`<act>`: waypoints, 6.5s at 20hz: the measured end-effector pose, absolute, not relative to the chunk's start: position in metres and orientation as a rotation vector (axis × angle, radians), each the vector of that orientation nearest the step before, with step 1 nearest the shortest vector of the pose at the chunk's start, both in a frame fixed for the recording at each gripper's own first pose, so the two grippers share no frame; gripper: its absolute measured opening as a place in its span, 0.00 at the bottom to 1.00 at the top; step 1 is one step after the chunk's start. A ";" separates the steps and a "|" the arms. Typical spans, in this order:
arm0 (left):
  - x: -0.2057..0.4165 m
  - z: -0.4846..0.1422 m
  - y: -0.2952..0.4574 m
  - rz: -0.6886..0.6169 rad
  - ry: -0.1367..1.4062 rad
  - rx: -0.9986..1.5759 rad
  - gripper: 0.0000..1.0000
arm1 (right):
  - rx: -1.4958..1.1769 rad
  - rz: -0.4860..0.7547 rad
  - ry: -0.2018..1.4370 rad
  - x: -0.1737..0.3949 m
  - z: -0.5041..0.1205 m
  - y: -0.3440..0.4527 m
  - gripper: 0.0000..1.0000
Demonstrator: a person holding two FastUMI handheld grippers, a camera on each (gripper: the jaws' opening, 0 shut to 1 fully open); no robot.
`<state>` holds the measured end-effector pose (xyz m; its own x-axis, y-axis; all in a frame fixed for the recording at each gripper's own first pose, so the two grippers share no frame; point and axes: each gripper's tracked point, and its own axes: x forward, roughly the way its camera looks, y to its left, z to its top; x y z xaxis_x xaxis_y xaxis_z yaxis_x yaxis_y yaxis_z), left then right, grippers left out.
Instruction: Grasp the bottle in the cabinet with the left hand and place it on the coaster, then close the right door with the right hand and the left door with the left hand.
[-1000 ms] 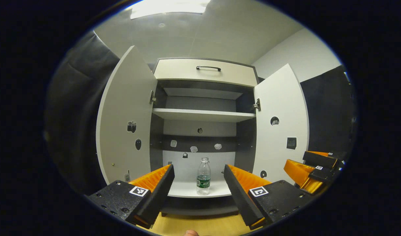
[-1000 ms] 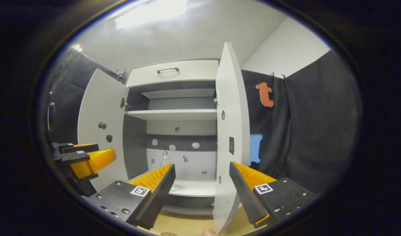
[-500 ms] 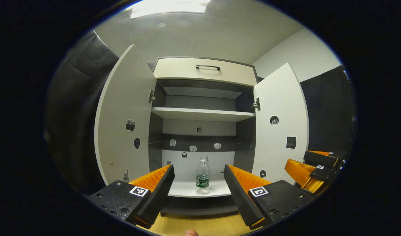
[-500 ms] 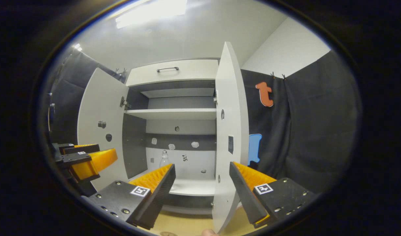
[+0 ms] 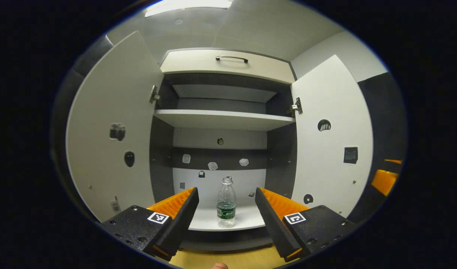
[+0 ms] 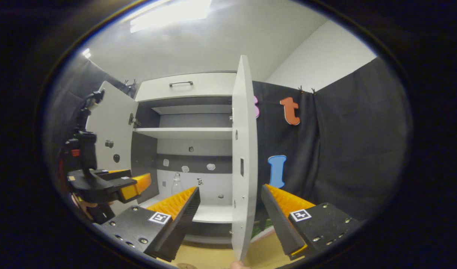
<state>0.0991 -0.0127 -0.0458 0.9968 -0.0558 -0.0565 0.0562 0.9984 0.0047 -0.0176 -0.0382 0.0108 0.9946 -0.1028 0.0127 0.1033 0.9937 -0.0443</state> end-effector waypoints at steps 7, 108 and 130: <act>0.192 -0.116 -0.010 -0.052 0.174 -0.009 0.97 | -0.104 -0.243 -0.025 -0.044 0.017 -0.088 1.00; -0.053 -0.400 -0.029 -0.190 0.592 -0.148 0.82 | -0.191 -0.292 0.001 -0.056 0.013 -0.155 1.00; -0.032 -0.263 -0.014 -0.139 0.394 -0.118 0.82 | -0.164 -0.221 0.079 -0.013 -0.031 -0.151 0.97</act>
